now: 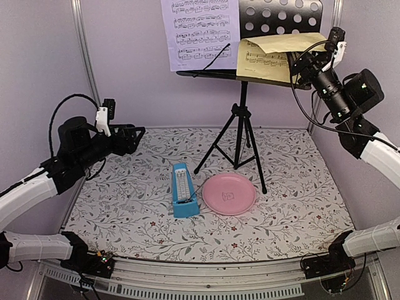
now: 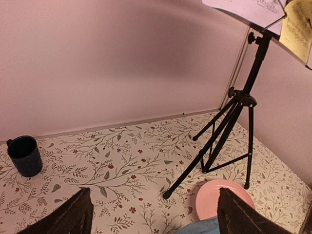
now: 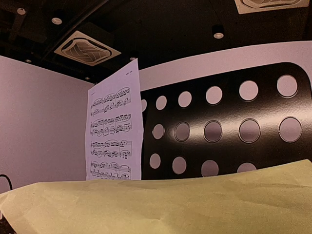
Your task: Set up the instrument practice props
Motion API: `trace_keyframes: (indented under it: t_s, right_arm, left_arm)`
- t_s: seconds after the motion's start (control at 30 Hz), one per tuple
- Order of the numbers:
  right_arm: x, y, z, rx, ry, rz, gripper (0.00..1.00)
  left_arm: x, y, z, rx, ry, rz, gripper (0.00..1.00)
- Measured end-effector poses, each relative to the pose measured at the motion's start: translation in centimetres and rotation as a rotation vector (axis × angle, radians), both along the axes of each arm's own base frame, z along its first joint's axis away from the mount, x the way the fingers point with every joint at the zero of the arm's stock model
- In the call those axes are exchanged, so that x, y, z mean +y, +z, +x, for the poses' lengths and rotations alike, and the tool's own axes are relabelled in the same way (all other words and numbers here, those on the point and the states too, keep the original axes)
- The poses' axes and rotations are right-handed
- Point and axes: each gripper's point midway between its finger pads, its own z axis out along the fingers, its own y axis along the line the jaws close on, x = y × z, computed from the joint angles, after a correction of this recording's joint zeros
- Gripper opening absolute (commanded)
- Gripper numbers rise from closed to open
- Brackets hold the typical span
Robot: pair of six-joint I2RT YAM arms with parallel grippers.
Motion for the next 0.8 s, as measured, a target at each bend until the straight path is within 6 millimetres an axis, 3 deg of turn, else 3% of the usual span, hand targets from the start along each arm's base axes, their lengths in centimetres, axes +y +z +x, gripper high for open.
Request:
trace_keyframes:
  t_s: [0.17, 0.3, 0.5, 0.63, 0.8]
  right_arm:
    - [0.4, 1.3, 0.7, -0.029, -0.01, 0.0, 0.7]
    - [1.1, 2.3, 2.1, -0.046, -0.029, -0.013, 0.79]
    - [1.4, 6.5, 3.8, -0.141, -0.111, -0.01, 0.89]
    - [1.6, 8.8, 5.1, -0.202, -0.179, -0.012, 0.91]
    - [1.3, 9.7, 6.9, -0.226, -0.254, -0.024, 0.9]
  left_arm:
    - [-0.1, 0.0, 0.0, -0.002, -0.004, 0.001, 0.89]
    - [-0.1, 0.0, -0.1, -0.003, -0.008, 0.002, 0.89]
    - [-0.1, 0.1, -0.1, -0.004, -0.008, 0.001, 0.89]
    - [-0.1, 0.2, -0.1, -0.007, -0.008, 0.0, 0.89]
    - [0.2, 0.5, -0.4, -0.02, -0.001, 0.0, 0.89]
